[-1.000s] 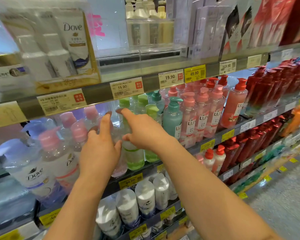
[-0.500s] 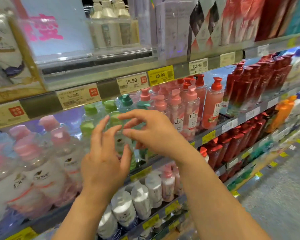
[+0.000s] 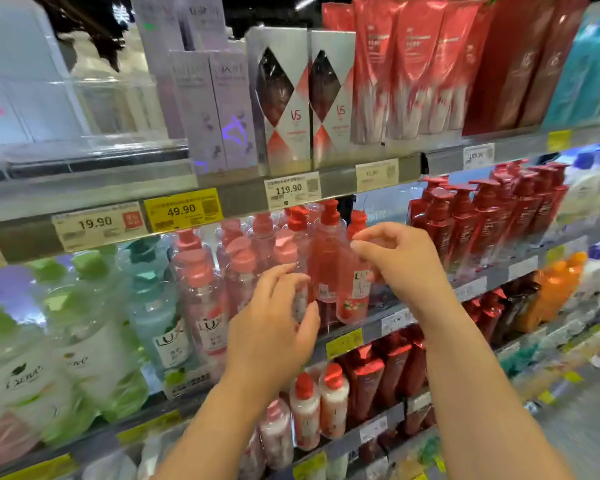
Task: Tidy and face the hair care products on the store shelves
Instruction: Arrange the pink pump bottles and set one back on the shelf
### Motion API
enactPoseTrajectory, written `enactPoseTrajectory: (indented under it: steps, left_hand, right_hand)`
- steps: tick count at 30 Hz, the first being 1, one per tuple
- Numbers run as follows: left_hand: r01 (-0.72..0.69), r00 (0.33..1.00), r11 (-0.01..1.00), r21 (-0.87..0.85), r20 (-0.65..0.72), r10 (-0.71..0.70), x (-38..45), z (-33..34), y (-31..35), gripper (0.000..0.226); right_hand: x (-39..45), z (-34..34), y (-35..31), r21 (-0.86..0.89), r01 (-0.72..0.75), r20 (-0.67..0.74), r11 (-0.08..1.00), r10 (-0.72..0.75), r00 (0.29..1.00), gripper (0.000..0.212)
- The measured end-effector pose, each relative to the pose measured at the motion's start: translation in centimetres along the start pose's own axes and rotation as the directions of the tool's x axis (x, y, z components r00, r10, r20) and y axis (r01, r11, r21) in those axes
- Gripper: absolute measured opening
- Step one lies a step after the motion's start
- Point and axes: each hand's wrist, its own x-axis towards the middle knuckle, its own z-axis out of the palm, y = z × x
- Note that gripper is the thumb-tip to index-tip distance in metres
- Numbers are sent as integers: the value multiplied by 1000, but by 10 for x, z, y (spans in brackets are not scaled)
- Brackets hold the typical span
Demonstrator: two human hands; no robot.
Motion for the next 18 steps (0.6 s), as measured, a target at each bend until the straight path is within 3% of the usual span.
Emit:
enactPoseTrajectory:
  steps: [9, 18]
  left_hand:
    - [133, 991, 991, 14, 12, -133, 33, 35, 40, 34]
    - [138, 990, 989, -45, 21, -137, 42, 42, 48, 35]
  right_hand:
    - [44, -35, 10, -35, 46, 131, 998, -41, 990, 7]
    - [41, -46, 14, -107, 67, 208, 992, -44, 977, 3]
